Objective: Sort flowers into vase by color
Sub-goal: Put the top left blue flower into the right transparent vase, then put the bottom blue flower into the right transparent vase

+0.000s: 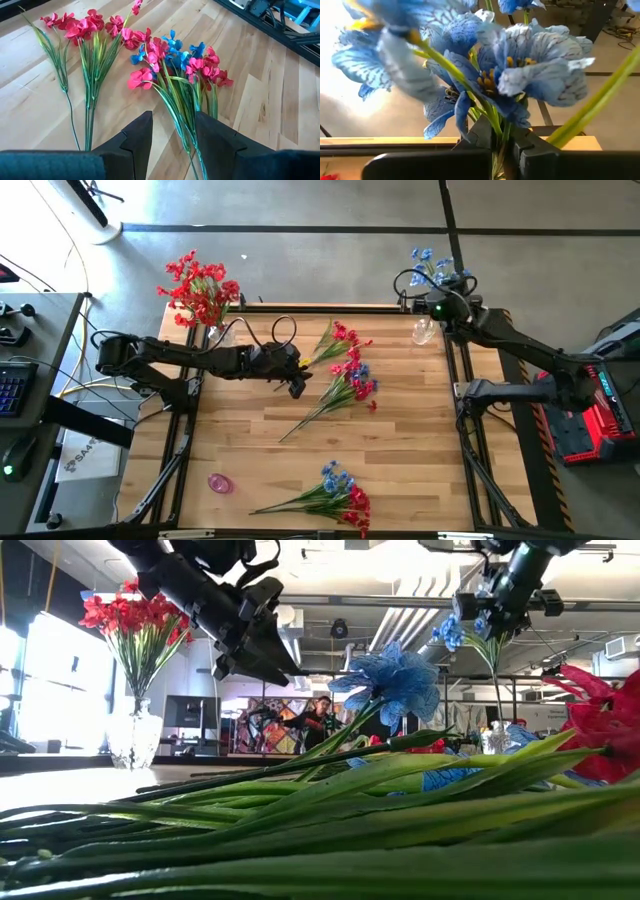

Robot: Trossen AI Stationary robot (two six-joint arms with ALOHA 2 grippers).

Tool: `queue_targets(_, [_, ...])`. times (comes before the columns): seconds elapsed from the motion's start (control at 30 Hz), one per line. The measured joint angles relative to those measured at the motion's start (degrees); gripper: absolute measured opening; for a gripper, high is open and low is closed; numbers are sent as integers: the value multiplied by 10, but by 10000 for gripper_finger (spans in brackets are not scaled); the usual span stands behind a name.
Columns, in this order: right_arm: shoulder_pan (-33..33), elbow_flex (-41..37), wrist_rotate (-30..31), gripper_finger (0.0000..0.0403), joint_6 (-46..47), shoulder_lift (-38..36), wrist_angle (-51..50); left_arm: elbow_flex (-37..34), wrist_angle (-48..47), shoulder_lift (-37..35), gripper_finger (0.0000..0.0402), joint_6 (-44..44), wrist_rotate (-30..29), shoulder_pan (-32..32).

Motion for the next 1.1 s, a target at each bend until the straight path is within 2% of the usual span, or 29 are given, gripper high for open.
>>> queue_targets(0.17, [-10,0,0,36,14,19,-1,0,-1,0,138,-1,0,0])
queue_targets(0.37, [-16,0,-4,112,14,16,-2,0,-3,0,138,-1,-2,0])
queue_targets(0.6, [-16,1,-22,192,24,-27,-1,0,-3,0,138,-17,-3,0])
queue_targets(0.8, [-16,33,-36,224,12,-67,-4,0,-4,0,138,-35,6,0])
queue_targets(0.9, [-13,56,-94,227,-16,-82,1,0,-3,-1,137,-25,33,-1])
queue_targets(1.1, [12,75,-300,222,-26,-98,5,0,-1,-2,125,25,84,-29])
